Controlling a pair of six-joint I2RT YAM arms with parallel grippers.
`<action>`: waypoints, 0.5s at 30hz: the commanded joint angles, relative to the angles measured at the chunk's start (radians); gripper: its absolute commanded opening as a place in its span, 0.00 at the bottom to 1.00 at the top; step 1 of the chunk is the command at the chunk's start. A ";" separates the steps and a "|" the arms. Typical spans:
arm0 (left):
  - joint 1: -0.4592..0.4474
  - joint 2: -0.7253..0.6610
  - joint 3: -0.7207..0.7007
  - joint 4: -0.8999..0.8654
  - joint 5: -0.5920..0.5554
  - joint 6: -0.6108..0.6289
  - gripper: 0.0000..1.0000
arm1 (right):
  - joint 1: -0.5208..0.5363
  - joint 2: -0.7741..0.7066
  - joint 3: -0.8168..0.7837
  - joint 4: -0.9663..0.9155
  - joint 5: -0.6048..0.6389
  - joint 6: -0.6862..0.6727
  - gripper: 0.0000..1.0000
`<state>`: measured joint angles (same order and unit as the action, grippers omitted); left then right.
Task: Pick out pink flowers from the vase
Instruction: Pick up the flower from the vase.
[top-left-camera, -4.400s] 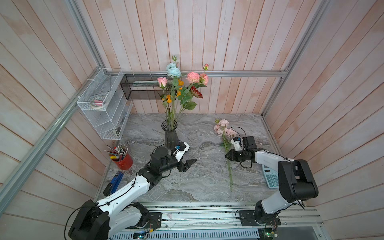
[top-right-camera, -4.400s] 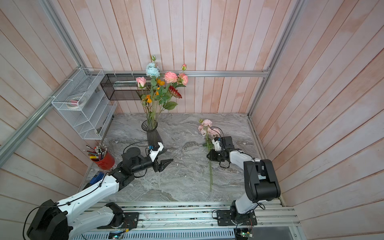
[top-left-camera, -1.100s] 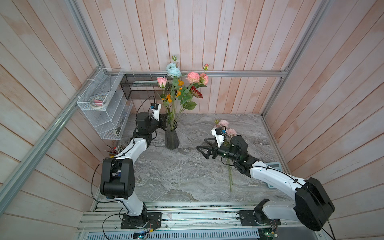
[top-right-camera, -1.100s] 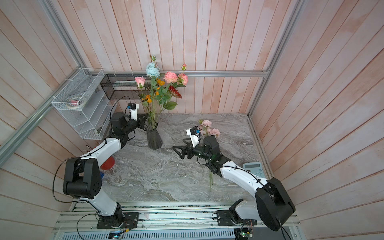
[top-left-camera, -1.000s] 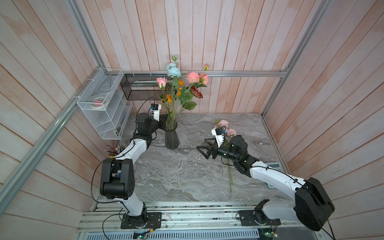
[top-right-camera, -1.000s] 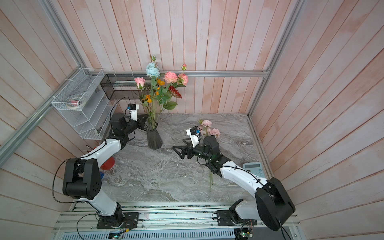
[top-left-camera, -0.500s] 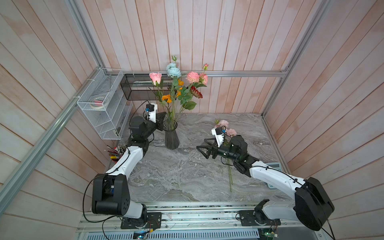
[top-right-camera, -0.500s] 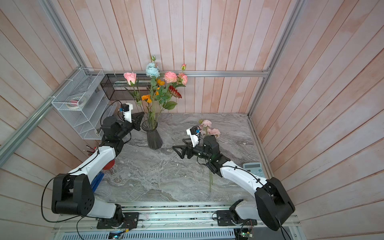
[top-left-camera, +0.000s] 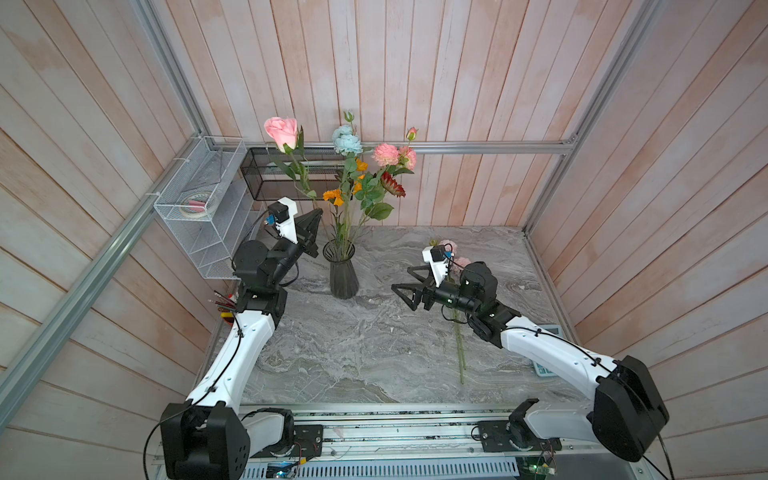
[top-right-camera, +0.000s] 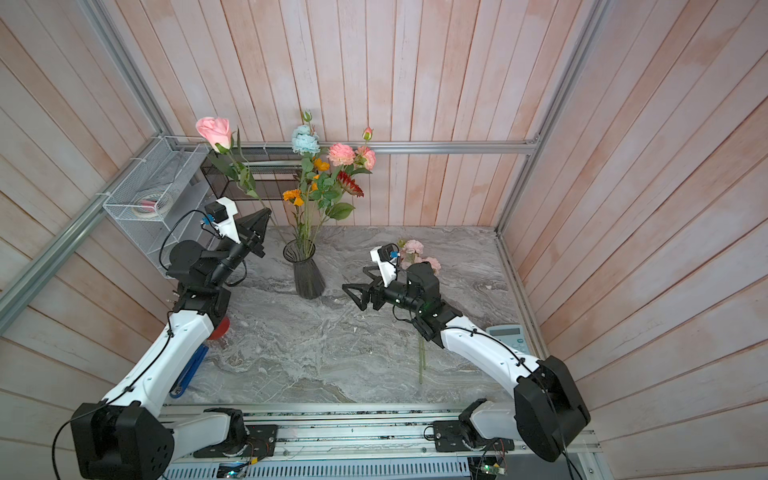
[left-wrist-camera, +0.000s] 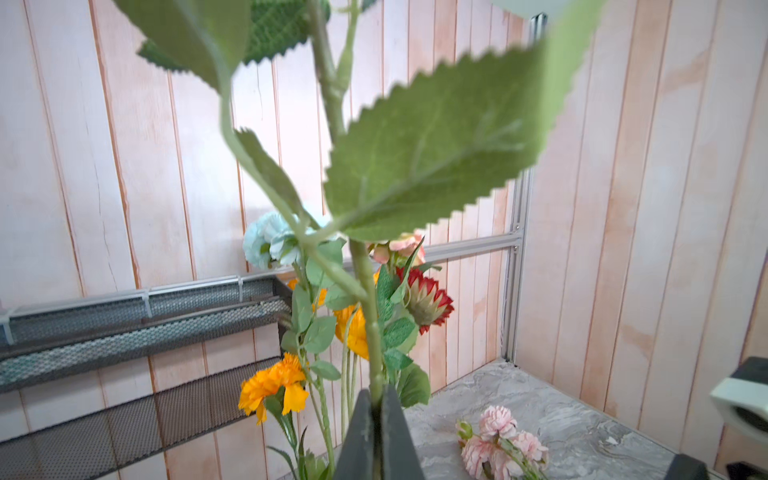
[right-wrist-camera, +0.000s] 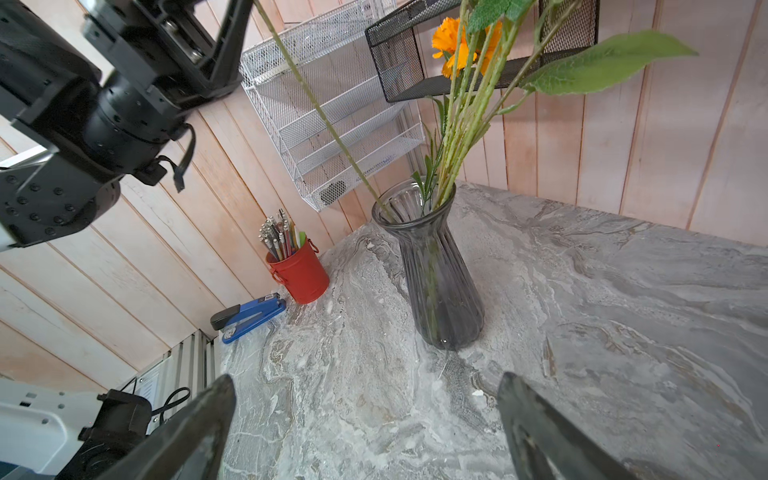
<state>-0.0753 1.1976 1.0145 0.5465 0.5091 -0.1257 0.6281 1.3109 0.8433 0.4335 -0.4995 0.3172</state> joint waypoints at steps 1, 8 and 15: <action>-0.006 -0.070 0.039 0.016 0.016 -0.019 0.00 | 0.007 -0.018 0.039 -0.017 -0.019 -0.023 0.98; -0.011 -0.211 0.042 0.018 0.031 -0.051 0.00 | 0.007 -0.037 0.052 -0.041 -0.005 -0.029 0.98; -0.015 -0.300 0.024 -0.059 0.075 -0.195 0.00 | 0.006 -0.114 0.032 -0.090 0.035 -0.071 0.98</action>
<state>-0.0856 0.9138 1.0370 0.5392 0.5442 -0.2386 0.6281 1.2400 0.8631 0.3748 -0.4896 0.2821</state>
